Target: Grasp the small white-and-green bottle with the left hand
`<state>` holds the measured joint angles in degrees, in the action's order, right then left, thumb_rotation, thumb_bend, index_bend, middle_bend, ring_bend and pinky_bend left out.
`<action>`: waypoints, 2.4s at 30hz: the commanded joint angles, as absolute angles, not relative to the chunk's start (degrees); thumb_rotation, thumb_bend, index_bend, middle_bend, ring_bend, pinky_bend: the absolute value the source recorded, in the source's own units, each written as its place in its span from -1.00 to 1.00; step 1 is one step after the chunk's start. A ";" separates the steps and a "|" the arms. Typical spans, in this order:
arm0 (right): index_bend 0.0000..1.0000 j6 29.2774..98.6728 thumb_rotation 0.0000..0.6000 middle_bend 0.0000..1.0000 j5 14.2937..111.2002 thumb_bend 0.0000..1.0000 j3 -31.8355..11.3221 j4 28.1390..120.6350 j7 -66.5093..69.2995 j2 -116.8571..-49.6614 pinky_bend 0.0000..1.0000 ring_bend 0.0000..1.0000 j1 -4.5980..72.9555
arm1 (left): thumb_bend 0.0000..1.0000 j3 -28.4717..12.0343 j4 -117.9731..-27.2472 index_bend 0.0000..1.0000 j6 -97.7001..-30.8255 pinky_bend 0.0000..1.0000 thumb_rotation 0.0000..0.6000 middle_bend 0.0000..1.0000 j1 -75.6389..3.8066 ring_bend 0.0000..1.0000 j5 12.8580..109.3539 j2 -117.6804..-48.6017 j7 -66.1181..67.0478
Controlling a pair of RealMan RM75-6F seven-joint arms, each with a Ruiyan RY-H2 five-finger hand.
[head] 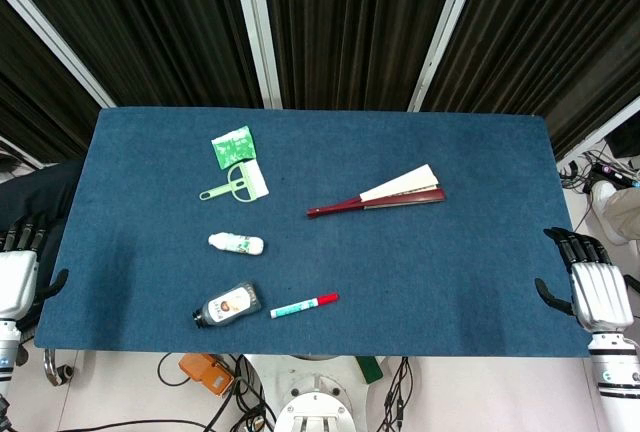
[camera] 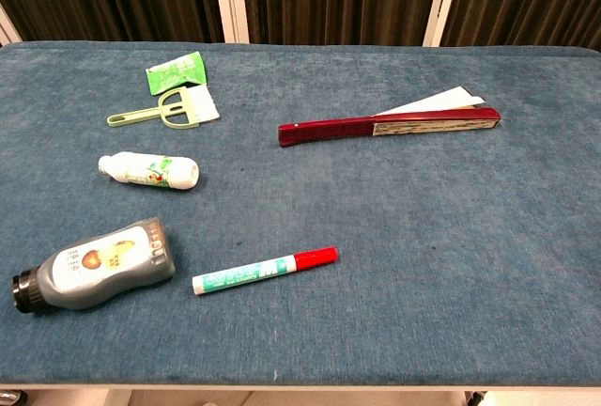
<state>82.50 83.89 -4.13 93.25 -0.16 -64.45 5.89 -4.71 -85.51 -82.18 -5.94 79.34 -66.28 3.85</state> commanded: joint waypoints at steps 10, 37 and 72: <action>-0.59 81.81 1.00 -0.56 83.02 -0.16 -4.21 93.70 -0.36 -64.17 -0.64 -0.60 5.88 | -0.46 -4.46 -85.51 -0.72 -81.77 -0.61 1.00 -0.92 -6.11 -0.92 79.52 -66.52 3.75; -0.59 79.58 1.00 -0.56 81.63 -0.16 -3.90 95.13 -1.27 -63.34 -0.66 -0.60 6.22 | -0.47 -6.31 -90.80 -0.72 -61.22 -0.61 1.00 -0.92 -23.90 -0.93 83.60 -79.89 8.03; -0.59 78.83 1.00 -0.56 80.85 -0.16 -4.14 95.06 -0.73 -63.03 -0.66 -0.60 6.50 | -0.30 -7.07 -73.49 -0.11 -53.85 -0.60 1.00 -0.08 -34.60 -0.66 76.44 -92.74 8.62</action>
